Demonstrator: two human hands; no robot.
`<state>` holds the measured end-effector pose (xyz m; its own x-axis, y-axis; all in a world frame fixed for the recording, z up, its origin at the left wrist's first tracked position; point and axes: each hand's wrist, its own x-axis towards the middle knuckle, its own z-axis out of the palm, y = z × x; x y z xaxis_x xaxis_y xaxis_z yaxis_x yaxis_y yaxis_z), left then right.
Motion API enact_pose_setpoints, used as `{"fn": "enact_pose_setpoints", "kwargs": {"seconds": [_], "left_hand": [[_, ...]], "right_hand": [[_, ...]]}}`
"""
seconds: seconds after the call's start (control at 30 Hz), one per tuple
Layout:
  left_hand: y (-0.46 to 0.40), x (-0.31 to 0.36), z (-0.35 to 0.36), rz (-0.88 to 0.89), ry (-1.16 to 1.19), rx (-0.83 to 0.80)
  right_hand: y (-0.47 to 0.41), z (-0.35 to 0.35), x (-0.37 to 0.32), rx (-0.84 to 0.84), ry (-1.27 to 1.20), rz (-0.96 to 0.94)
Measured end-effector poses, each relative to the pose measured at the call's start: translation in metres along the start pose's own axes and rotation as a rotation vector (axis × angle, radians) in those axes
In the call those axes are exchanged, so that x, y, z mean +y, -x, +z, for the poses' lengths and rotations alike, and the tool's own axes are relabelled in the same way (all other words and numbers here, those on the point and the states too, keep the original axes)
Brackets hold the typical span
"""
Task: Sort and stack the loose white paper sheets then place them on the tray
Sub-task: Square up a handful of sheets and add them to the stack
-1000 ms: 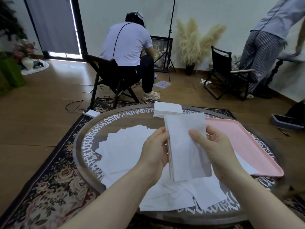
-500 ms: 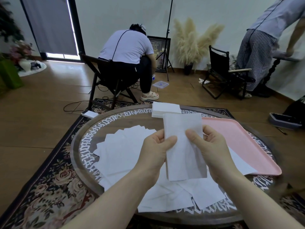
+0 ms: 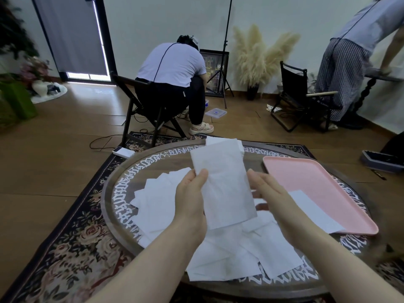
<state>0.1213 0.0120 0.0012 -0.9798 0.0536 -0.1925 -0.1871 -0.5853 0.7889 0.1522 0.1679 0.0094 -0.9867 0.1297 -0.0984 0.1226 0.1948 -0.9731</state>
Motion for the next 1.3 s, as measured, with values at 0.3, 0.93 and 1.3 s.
{"fn": "enact_pose_setpoints", "kwargs": {"seconds": [0.3, 0.93, 1.3], "left_hand": [[-0.009, -0.007, -0.009, 0.072, -0.042, 0.259], [-0.060, 0.005, -0.070, 0.235, -1.077, -0.158], [-0.061, -0.010, -0.074, 0.225, -1.146, -0.127]], "right_hand": [[0.000, 0.017, 0.009, -0.309, 0.094, 0.050], [-0.031, -0.011, 0.027, 0.071, 0.304, -0.157], [-0.039, -0.017, 0.046, 0.044, 0.402, 0.034]]}}
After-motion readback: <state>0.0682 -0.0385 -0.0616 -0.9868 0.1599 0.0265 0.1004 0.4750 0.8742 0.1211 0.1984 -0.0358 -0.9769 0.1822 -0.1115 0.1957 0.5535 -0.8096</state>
